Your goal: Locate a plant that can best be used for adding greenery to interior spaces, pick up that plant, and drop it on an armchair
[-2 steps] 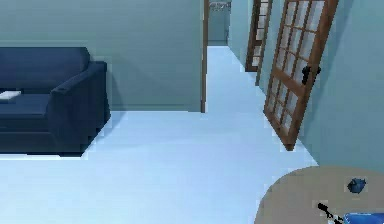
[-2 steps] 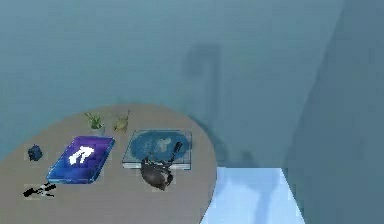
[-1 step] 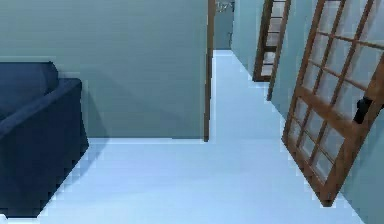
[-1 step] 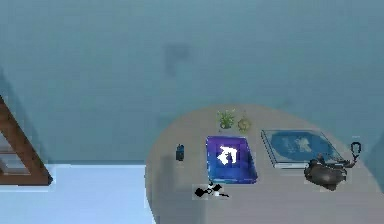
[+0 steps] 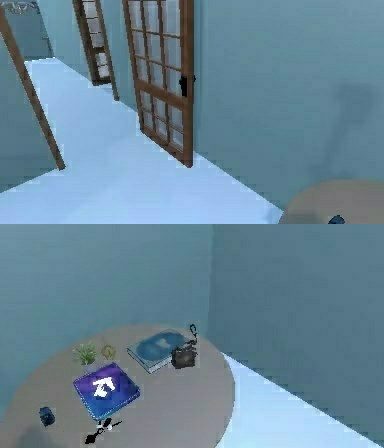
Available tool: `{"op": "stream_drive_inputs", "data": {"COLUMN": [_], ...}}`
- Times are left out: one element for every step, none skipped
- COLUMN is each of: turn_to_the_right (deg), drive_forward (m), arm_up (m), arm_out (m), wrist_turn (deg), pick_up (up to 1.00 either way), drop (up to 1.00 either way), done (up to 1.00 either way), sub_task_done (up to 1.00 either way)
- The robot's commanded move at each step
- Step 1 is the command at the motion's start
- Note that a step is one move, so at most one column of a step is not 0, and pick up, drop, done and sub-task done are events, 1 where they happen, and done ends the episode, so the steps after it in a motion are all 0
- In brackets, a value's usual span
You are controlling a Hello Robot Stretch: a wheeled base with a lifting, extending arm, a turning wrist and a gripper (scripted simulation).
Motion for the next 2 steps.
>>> {"op": "stream_drive_inputs", "data": {"turn_to_the_right": [0.0, 30.0], "drive_forward": [0.55, 0.0], "arm_up": [0.0, 0.0], "arm_out": [0.0, 0.0], "wrist_turn": [0.0, 0.0], "pick_up": [0.0, 0.0], "drop": [0.0, 0.0], "done": [0.0, 0.0], "sub_task_done": [0.0, 0.0]}}
